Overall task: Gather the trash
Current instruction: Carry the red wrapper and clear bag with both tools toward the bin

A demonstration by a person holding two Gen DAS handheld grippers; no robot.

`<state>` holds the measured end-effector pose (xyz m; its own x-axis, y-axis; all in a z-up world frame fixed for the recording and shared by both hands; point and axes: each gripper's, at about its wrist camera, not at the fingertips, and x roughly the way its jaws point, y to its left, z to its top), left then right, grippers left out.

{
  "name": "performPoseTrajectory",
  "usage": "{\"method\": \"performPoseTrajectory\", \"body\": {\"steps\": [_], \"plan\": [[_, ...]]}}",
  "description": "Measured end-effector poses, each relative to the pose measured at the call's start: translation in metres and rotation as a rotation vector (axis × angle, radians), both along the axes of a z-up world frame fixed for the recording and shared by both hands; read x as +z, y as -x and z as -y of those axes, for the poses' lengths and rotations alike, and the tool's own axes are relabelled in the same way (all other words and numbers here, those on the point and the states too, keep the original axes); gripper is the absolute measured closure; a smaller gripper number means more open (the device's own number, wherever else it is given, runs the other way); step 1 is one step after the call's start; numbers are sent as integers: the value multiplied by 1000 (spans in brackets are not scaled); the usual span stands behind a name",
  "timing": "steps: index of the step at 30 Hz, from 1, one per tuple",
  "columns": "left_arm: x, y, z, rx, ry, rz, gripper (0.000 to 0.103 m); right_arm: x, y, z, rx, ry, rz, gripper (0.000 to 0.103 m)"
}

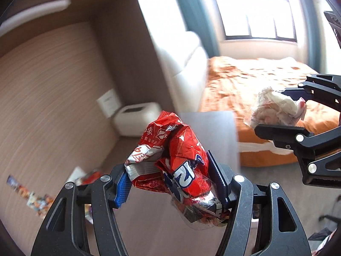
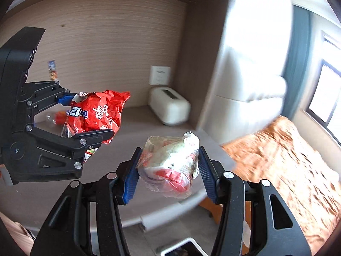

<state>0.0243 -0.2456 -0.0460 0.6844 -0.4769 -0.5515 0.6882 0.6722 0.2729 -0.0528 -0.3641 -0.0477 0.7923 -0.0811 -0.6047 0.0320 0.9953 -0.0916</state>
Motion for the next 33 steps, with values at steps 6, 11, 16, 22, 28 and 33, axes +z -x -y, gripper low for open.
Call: {"method": "performPoseTrajectory", "body": {"steps": [6, 11, 16, 22, 28, 33], "plan": [[-11, 34, 57, -142, -30, -21, 40, -9, 45, 40, -94, 21, -36, 50], [-34, 60, 103, -262, -95, -28, 40, -31, 71, 68, -146, 22, -99, 50], [-62, 78, 138, -351, -162, -51, 40, -63, 92, 93, -181, 3, -173, 50], [-126, 95, 182, -490, -255, -123, 40, -118, 104, 124, -198, -50, -260, 50], [-222, 92, 222, -582, -335, -246, 40, -212, 113, 151, -208, -114, -384, 50], [-329, 86, 254, -632, -413, -325, 40, -331, 116, 165, -165, -154, -508, 50]]}}
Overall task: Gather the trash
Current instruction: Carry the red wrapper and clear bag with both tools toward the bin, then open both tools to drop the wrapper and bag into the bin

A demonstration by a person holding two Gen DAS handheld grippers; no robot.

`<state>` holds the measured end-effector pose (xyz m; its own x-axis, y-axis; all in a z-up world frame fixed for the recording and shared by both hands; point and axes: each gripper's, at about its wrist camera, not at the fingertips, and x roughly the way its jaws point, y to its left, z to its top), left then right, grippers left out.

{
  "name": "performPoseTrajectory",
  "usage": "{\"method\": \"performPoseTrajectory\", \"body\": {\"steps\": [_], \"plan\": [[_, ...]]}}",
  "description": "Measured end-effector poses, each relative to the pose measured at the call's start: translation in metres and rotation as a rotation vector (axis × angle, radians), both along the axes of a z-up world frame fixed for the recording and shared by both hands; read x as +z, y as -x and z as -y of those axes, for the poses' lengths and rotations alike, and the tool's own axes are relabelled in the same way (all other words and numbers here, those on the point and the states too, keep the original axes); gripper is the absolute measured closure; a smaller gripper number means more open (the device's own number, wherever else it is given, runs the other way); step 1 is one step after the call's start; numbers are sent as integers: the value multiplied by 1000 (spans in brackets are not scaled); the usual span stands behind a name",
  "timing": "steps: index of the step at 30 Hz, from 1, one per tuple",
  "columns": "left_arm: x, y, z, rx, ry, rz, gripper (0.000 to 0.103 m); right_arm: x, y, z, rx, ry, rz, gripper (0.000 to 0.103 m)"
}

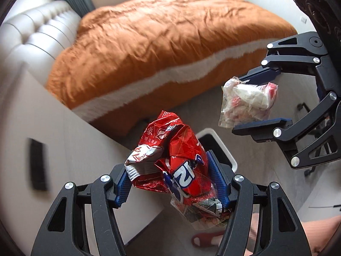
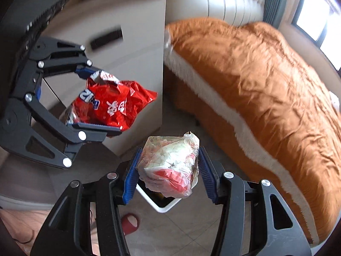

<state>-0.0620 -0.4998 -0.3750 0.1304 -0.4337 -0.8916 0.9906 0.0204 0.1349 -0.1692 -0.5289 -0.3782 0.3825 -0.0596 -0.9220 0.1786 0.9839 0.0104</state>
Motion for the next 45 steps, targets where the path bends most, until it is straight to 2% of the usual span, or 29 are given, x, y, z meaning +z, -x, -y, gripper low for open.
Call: {"method": "performPoseTrajectory", "body": {"steps": [5, 7, 11, 12, 13, 14, 15, 17, 19, 24, 31, 38, 43, 45], "plan": [[-122, 11, 28, -110, -90, -58, 40, -119, 6, 3, 100, -23, -97, 50], [-161, 13, 36, -151, -118, -71, 40, -163, 9, 4, 147, -35, -128, 50], [-230, 16, 51, -226, -148, -99, 40, -229, 17, 3, 232, -61, -165, 49], [-246, 17, 54, -241, -154, -122, 37, -242, 19, 1, 263, -65, -173, 47], [-256, 17, 57, -252, -163, -139, 19, -255, 21, -1, 297, -75, -187, 24], [-272, 19, 58, -268, -175, -164, 4, -265, 22, -2, 325, -75, -197, 9], [-281, 21, 58, -284, -176, -173, 5, -274, 25, -4, 360, -65, -201, 4], [-303, 24, 59, -314, -196, -185, 5, -296, 28, -9, 424, -55, -259, 4], [-315, 25, 60, -339, -197, -179, 5, -306, 31, -12, 452, -45, -271, 4], [-313, 25, 59, -382, -201, -182, 5, -308, 33, -15, 479, -40, -276, 4], [-285, 21, 57, -372, -186, -186, 5, -279, 20, -10, 463, -24, -256, 4], [-235, 14, 58, -355, -164, -174, 5, -240, 14, -6, 454, 6, -232, 4], [-193, 11, 55, -324, -135, -176, 5, -192, 9, -1, 422, 22, -201, 4], [-172, 12, 54, -313, -120, -150, 5, -169, 7, 2, 398, 18, -184, 4]]}}
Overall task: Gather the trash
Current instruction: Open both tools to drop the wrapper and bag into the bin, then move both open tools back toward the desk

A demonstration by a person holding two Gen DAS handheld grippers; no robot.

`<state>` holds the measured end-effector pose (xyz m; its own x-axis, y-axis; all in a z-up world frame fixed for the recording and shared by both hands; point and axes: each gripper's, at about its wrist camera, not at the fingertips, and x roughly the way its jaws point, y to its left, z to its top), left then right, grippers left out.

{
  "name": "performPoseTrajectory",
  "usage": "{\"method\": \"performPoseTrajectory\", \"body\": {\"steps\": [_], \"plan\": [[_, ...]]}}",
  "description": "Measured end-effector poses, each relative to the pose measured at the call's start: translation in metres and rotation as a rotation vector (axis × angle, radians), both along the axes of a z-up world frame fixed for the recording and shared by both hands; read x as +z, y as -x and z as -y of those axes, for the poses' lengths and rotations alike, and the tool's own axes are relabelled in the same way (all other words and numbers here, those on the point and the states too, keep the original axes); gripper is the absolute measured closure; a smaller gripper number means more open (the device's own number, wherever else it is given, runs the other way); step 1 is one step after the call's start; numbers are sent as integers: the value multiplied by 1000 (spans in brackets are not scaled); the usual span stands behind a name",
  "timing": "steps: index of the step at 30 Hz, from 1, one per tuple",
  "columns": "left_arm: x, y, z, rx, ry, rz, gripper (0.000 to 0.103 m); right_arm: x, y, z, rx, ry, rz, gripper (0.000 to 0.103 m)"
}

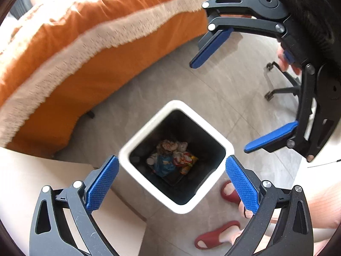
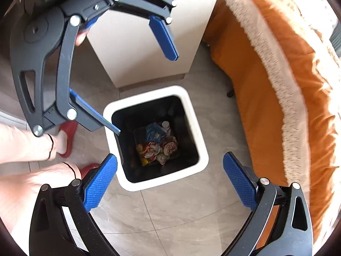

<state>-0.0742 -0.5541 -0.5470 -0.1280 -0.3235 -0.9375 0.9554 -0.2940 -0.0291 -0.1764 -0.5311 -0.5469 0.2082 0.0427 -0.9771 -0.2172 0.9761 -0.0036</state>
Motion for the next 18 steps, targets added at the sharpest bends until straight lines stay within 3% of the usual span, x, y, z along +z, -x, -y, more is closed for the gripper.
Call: {"method": "performPoseTrajectory", "body": {"steps": [10, 18], "plan": [[125, 2, -11, 90, 129, 19, 5, 116, -5, 9, -184, -21, 114, 4], [231, 2, -46, 168, 248, 56, 5, 215, -4, -8, -283, 7, 229, 4]]}}
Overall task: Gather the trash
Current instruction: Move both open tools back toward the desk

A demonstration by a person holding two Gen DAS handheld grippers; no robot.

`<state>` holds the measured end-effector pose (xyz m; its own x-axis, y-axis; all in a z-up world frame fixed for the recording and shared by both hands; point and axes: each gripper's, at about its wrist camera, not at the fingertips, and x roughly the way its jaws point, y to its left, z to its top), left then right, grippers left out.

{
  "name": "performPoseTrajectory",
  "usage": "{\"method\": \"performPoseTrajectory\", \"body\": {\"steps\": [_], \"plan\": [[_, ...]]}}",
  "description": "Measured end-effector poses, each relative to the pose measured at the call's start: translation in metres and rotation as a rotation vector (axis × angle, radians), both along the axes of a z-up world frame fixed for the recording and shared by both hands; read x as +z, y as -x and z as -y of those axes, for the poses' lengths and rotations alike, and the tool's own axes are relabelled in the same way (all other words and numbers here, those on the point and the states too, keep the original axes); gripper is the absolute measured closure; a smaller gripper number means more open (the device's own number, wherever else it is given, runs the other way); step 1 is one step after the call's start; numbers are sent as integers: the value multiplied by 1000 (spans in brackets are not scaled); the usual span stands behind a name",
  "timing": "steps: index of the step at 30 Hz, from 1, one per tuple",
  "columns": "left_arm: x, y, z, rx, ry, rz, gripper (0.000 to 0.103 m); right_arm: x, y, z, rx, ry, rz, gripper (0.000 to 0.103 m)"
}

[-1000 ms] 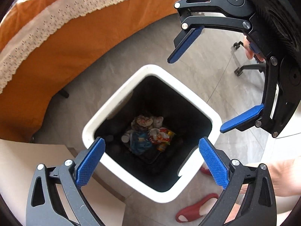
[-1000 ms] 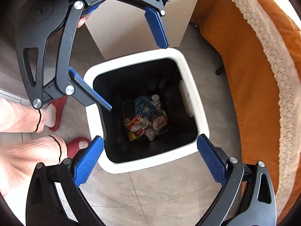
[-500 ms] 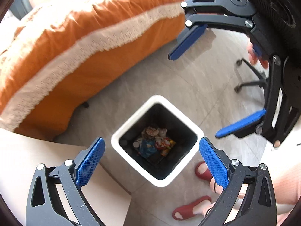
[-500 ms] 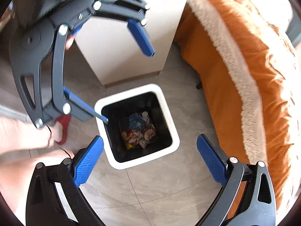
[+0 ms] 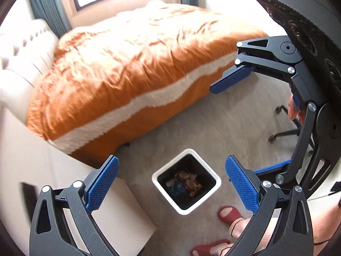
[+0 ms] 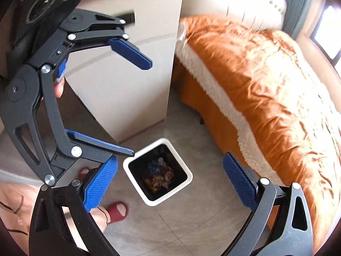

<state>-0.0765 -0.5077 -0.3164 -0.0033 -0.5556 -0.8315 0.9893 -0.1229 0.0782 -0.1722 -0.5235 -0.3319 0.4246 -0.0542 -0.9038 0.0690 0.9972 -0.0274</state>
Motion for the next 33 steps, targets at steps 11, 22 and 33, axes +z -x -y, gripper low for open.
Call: {"method": "performPoseTrajectory", "body": {"steps": [11, 22, 33], "plan": [[115, -20, -71, 136, 127, 105, 5, 108, -17, -28, -39, 19, 158, 4], [181, -89, -196, 576, 249, 146, 5, 172, -89, -104, 7, -90, 328, 4], [199, -164, -336, 941, 258, 245, 5, 197, -196, -207, 213, -179, 384, 4]]}}
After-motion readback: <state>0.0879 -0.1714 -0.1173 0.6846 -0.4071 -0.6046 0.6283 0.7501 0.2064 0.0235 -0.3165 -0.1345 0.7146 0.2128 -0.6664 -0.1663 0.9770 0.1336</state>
